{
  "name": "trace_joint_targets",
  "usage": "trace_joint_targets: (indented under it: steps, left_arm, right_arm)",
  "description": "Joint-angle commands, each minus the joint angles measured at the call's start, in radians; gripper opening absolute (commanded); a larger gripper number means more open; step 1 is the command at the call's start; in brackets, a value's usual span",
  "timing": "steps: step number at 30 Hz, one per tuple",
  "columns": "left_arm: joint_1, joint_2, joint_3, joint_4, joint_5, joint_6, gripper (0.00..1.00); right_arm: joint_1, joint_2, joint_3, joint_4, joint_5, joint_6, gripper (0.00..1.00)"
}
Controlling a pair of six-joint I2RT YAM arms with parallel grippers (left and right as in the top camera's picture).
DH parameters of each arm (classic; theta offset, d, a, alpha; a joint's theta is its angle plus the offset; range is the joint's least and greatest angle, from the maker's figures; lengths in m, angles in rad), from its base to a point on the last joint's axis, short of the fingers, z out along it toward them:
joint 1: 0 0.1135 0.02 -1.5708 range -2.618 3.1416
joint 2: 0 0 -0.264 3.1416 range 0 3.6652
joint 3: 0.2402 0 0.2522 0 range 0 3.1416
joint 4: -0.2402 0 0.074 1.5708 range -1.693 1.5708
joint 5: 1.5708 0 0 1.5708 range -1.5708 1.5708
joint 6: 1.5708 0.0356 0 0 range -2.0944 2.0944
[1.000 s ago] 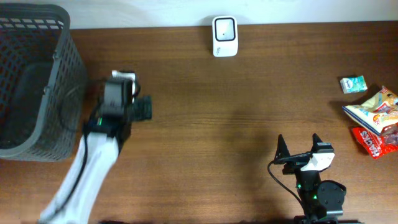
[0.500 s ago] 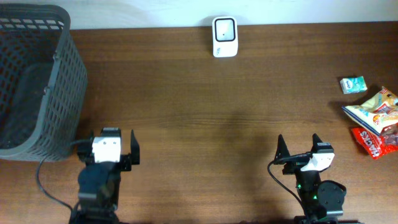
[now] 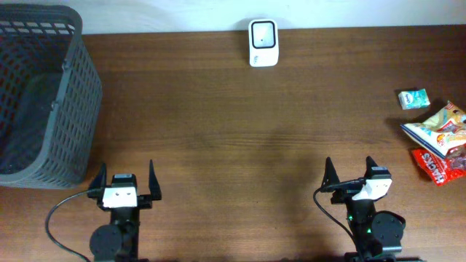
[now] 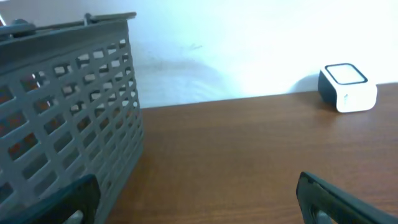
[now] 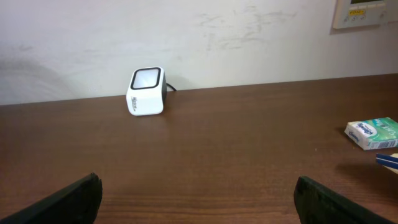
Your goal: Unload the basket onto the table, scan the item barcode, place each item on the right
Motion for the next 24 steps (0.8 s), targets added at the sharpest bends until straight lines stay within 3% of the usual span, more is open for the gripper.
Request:
trace_joint_targets:
  steps: [1,12,15,18,24]
  left_arm:
    - [0.006,-0.029,-0.07,0.074,0.022,0.0,0.99]
    - [0.006,-0.029,-0.087,0.18,0.008,-0.021,0.99]
    - [0.006,-0.029,-0.087,0.145,-0.05,-0.071,0.99]
    - [0.006,-0.029,-0.087,0.04,-0.122,-0.194,0.99]
    - [0.006,-0.029,-0.087,0.026,-0.117,-0.206,0.99]
  right_arm:
    - [-0.006,-0.007,-0.007,-0.001,-0.005,0.001,0.98]
    - [-0.006,-0.007,-0.007,-0.001,-0.005,0.001,0.98]
    - [-0.006,-0.007,-0.007,-0.002,-0.005,0.001,0.98]
    - [-0.006,-0.007,-0.007,-0.001,-0.005,0.001,0.98]
    - [-0.006,-0.007,-0.007,-0.002,-0.005,0.001,0.98]
